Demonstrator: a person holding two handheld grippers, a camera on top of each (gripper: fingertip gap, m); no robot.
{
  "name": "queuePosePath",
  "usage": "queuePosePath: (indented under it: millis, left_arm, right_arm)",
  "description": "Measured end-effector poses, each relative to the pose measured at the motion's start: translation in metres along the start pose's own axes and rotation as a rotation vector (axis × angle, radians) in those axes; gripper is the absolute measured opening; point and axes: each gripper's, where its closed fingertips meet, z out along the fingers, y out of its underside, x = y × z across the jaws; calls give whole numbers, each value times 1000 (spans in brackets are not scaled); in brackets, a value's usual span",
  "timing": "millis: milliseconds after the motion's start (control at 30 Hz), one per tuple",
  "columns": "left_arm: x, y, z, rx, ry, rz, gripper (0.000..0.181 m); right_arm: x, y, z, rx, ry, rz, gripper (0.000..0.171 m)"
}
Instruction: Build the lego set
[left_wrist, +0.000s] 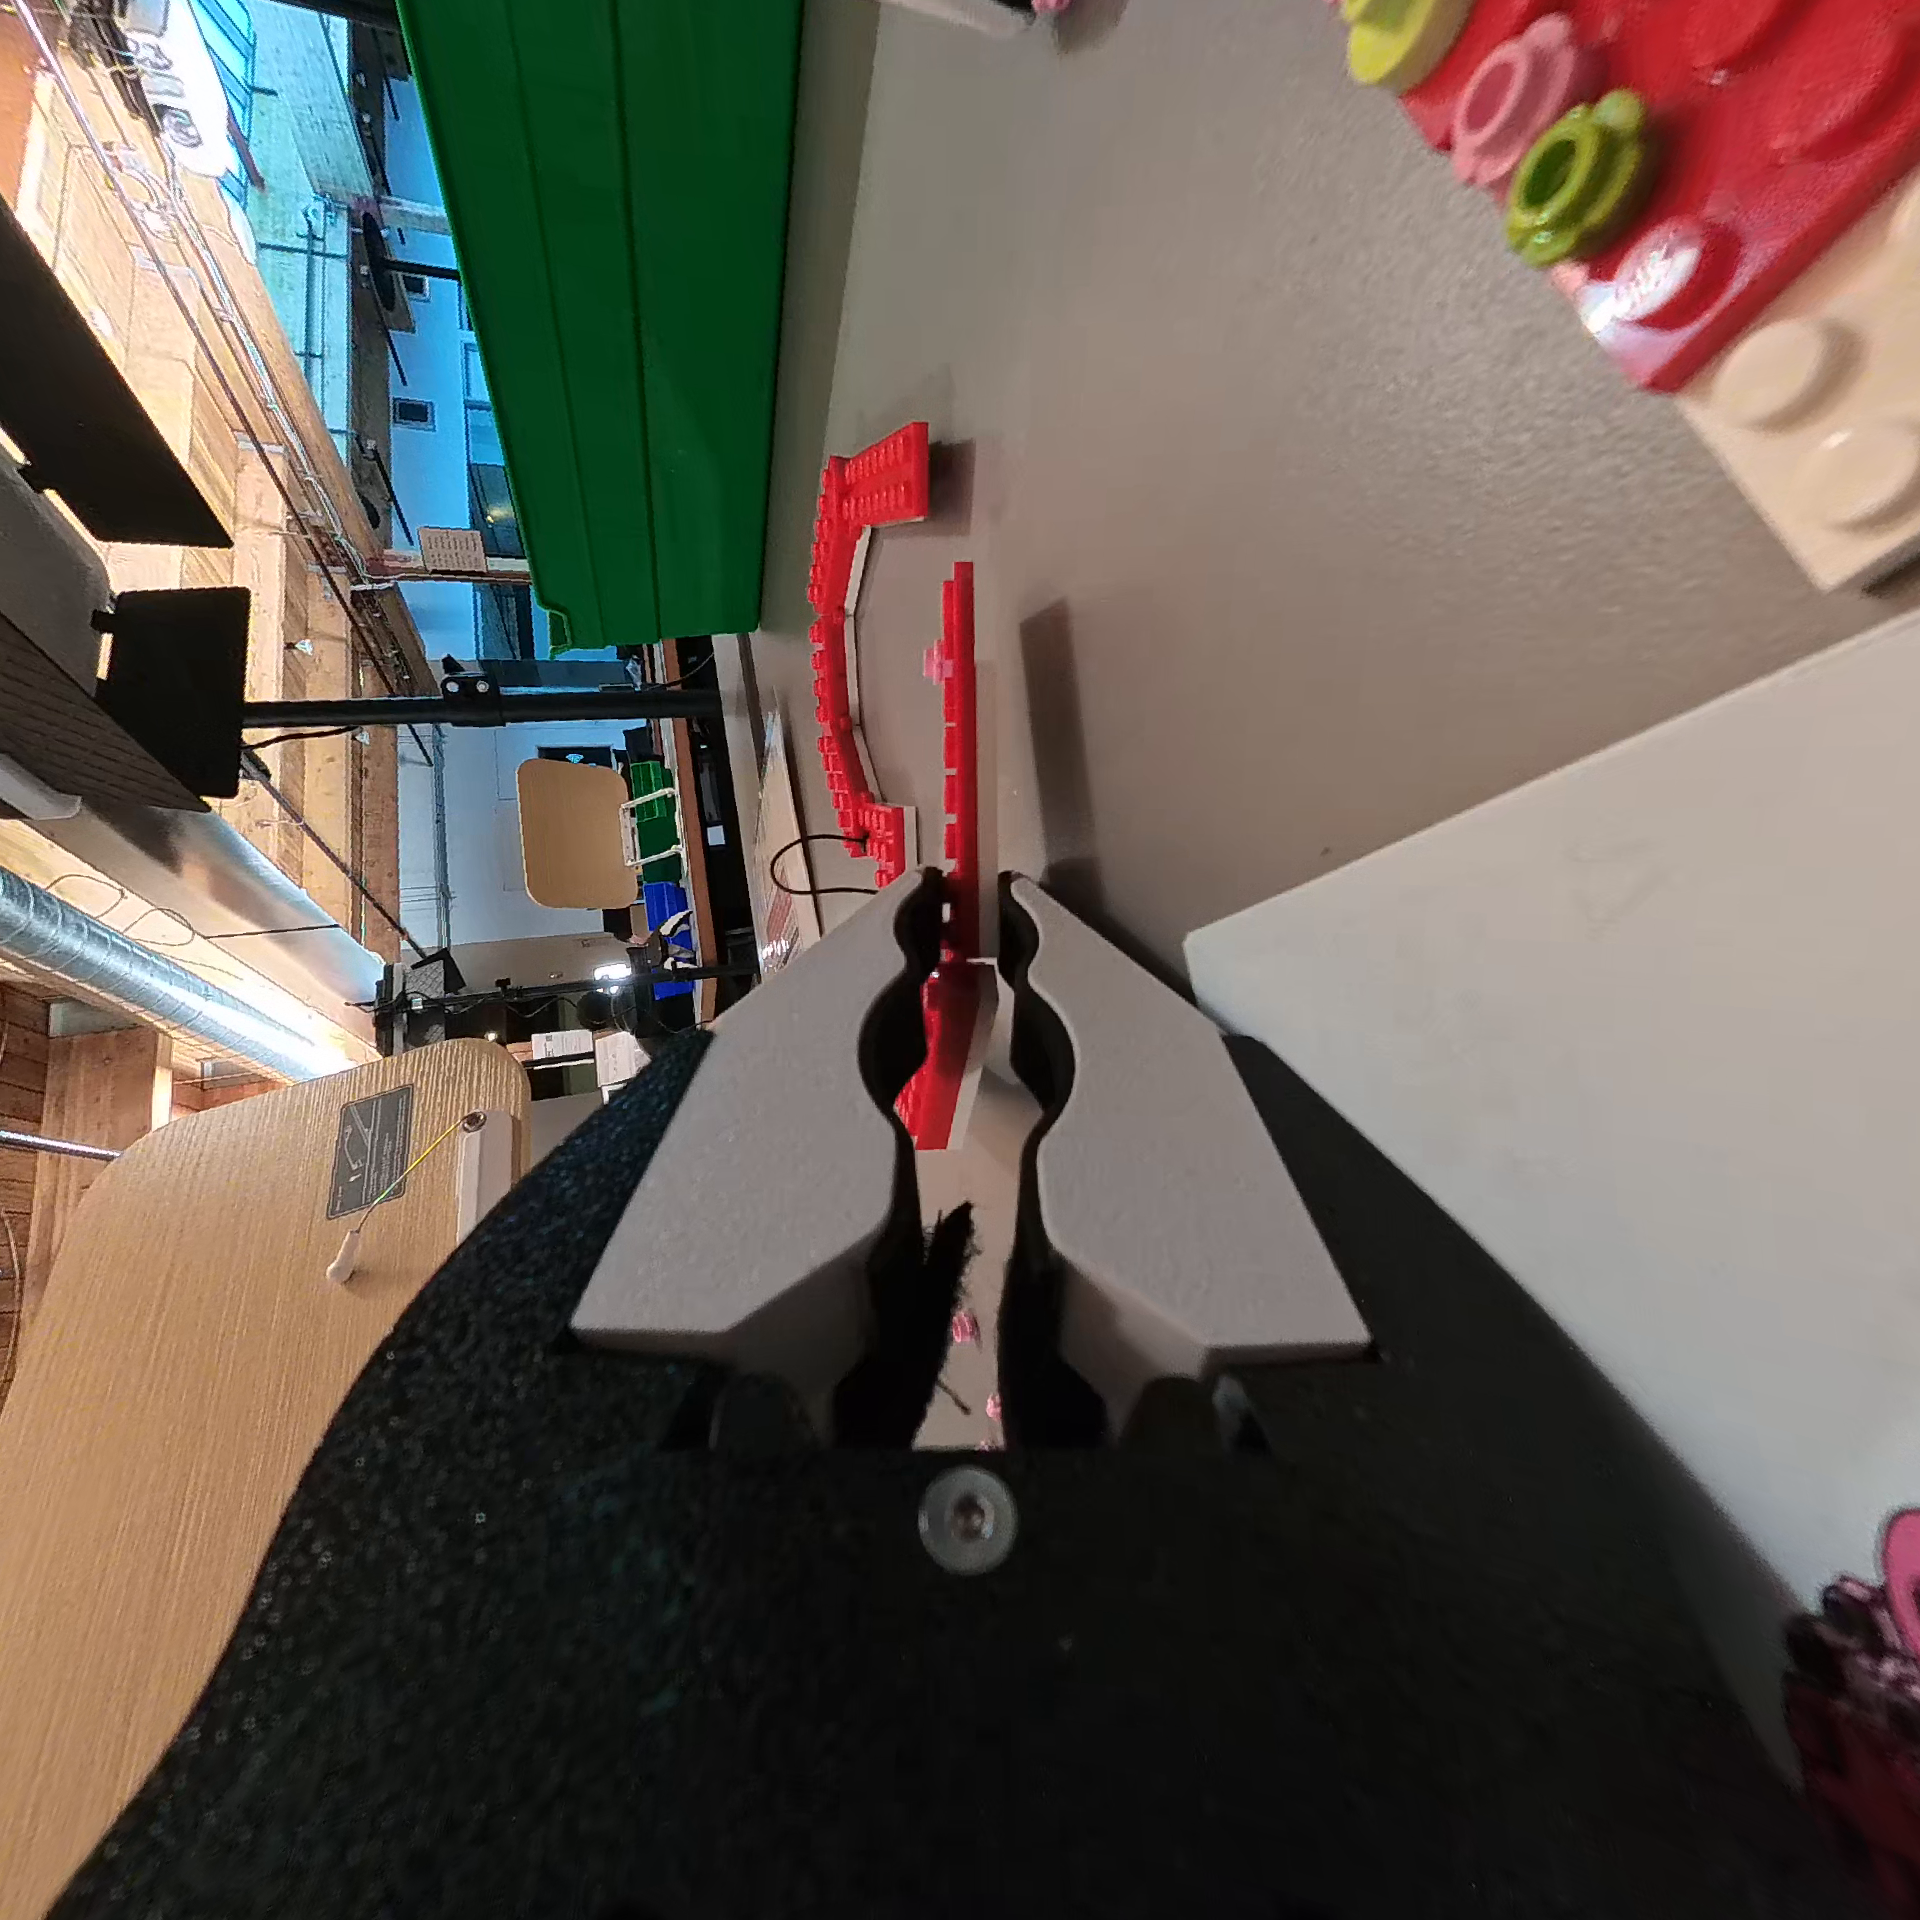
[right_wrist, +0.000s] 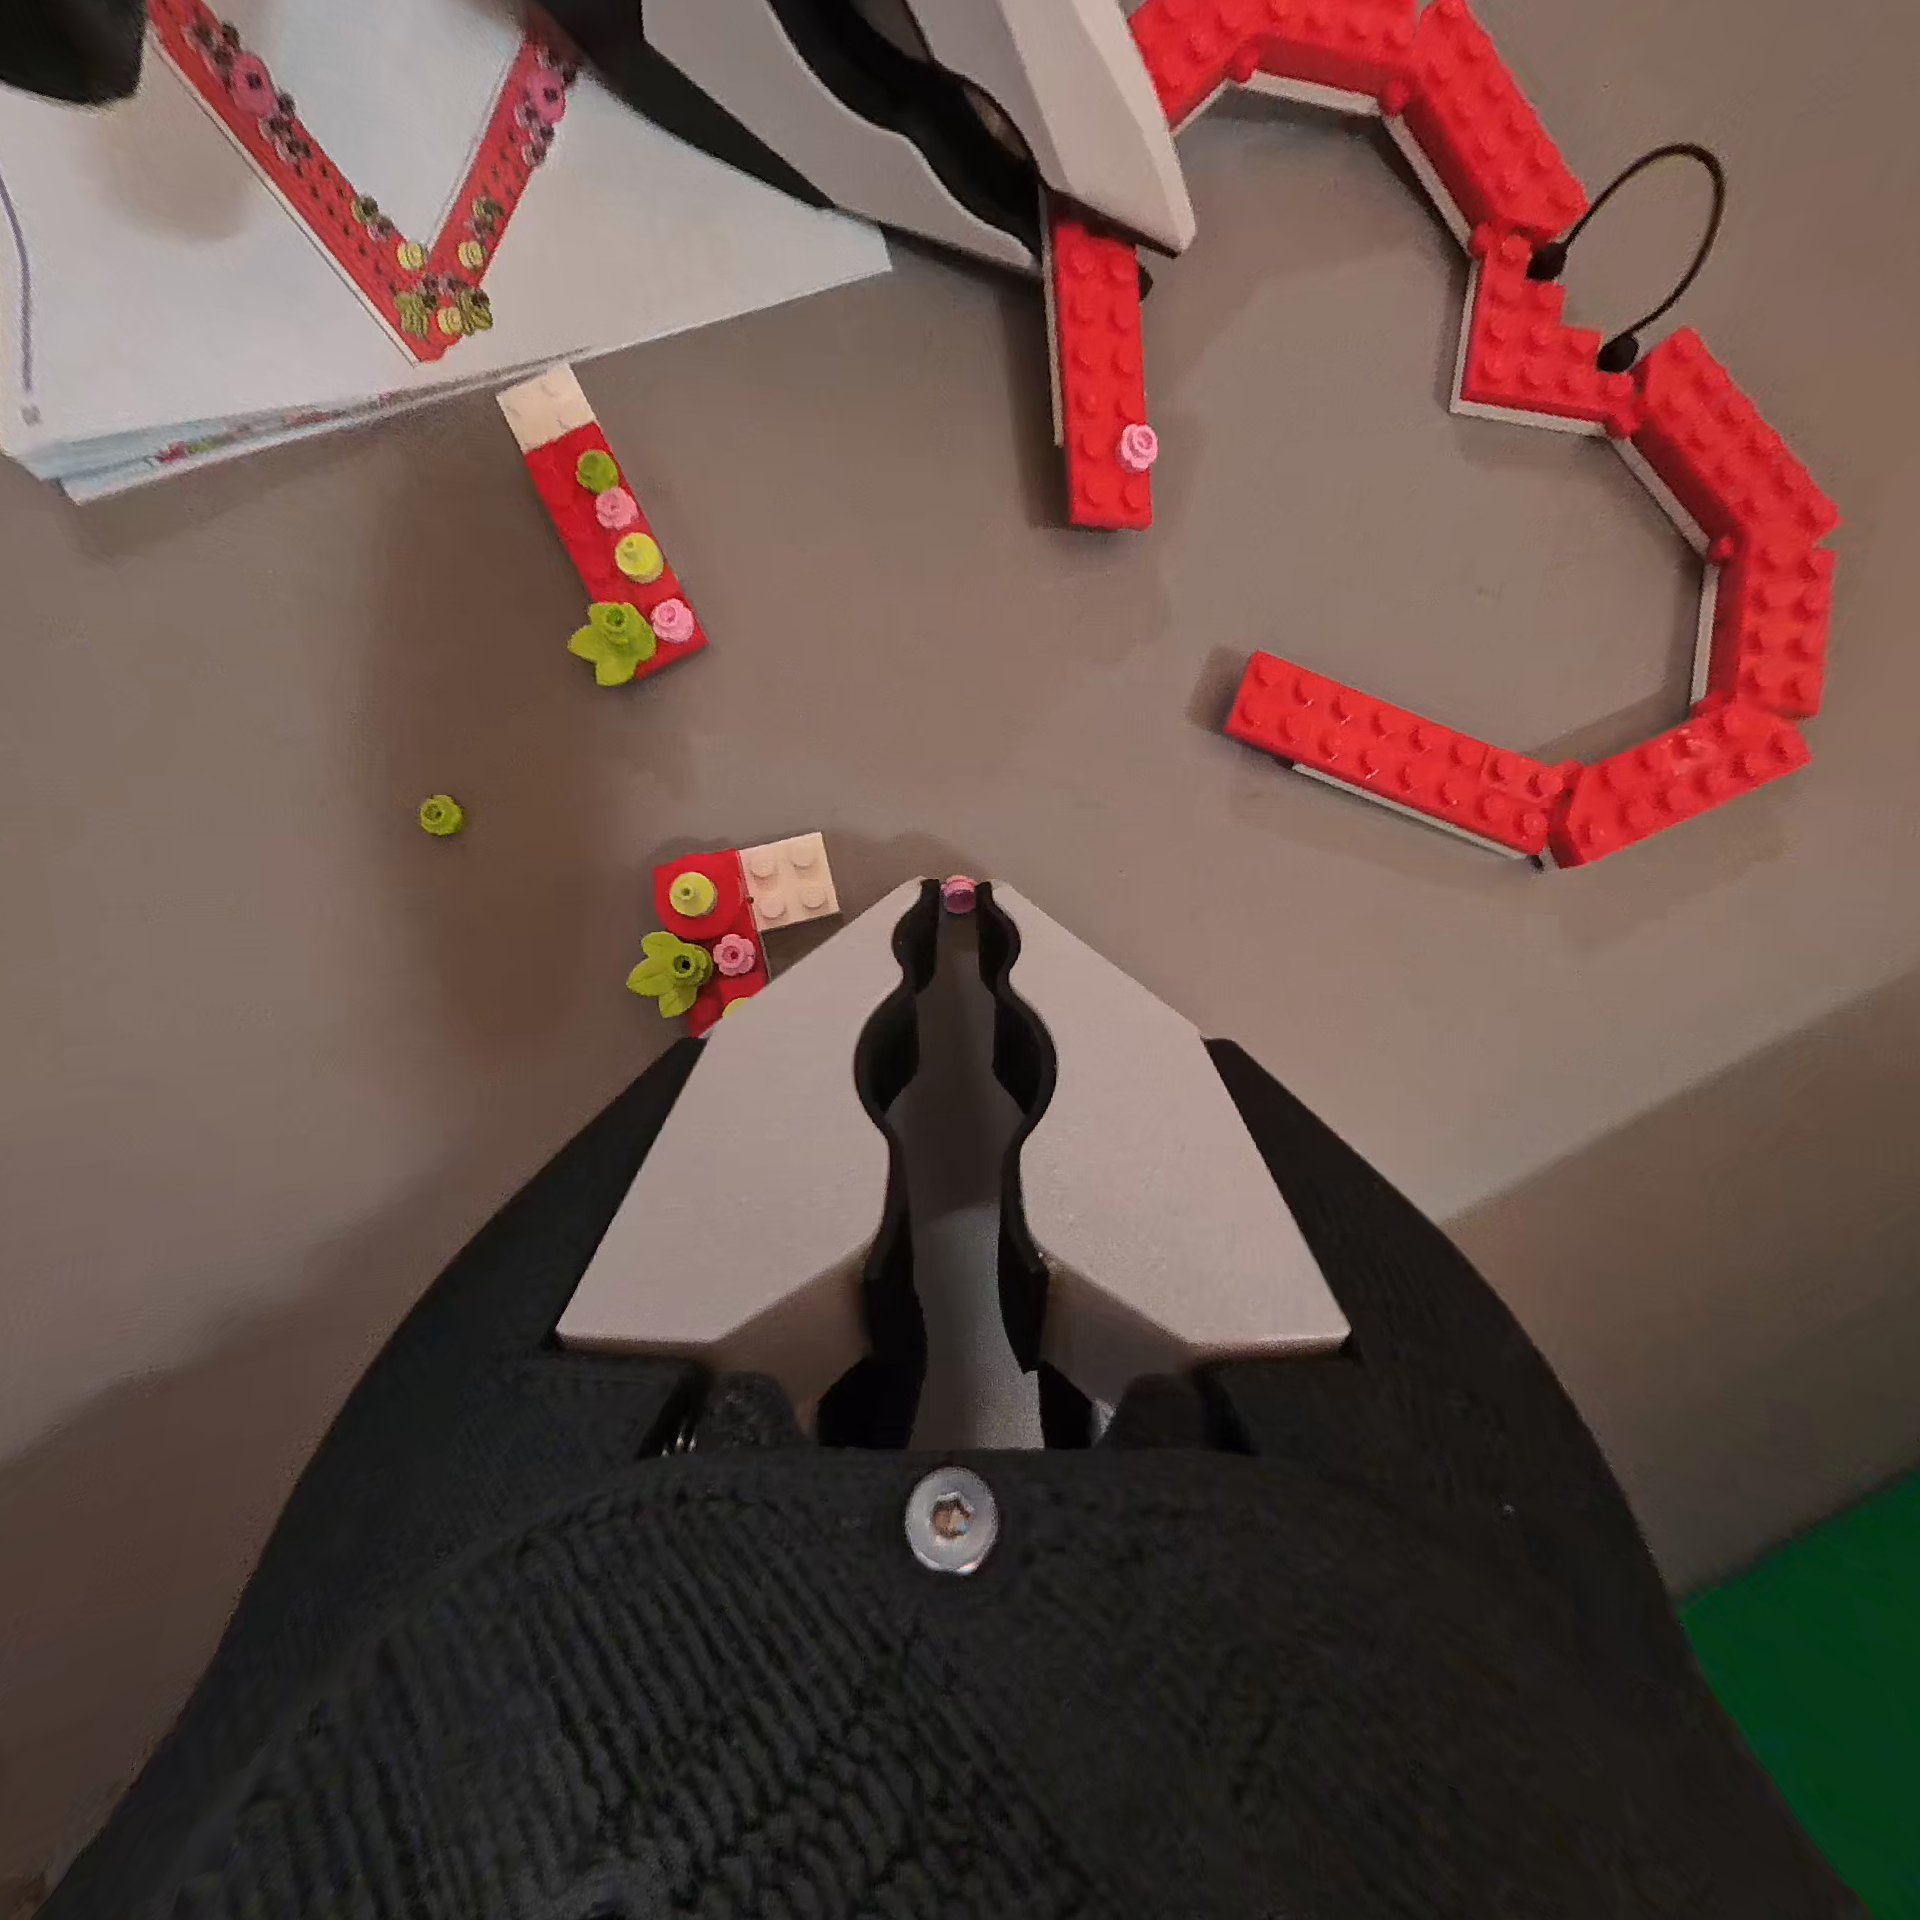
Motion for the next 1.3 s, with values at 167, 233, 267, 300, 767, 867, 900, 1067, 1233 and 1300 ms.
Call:
queuePosePath:
  millis: [167,233,267,300,767,867,900,1067,1233,1300]
  left_arm:
    - [0,0,0,0,0,0,7]
    - [0,0,0,0,0,0,7]
    - [0,0,0,0,0,-1,7]
    - [0,0,0,0,0,-1,7]
    - [0,0,-1,1,0,1,7]
    - [0,0,-1,2,0,1,7]
    - [0,0,-1,2,0,1,7]
    - [0,0,-1,1,0,2,7]
    - [0,0,-2,6,5,-6,7]
    - [2,0,-3,9,29,-35,8]
  right_arm:
    - [1,1,-2,-178,75,-290,5]
    - [2,5,-4,-296,103,-463,5]
    - [3,10,-5,-369,112,-545,5]
    - [4,14,-6,-435,118,-616,5]
    - [5,15,-6,-532,32,-616,5]
    - [3,13,-5,-456,25,-535,5]
    - [2,10,-4,-414,20,-500,5]
    - [-5,-16,3,-74,-75,-109,5]
    - [-5,-29,5,172,-222,222,5]
    - [-4,-41,0,282,-261,293,5]
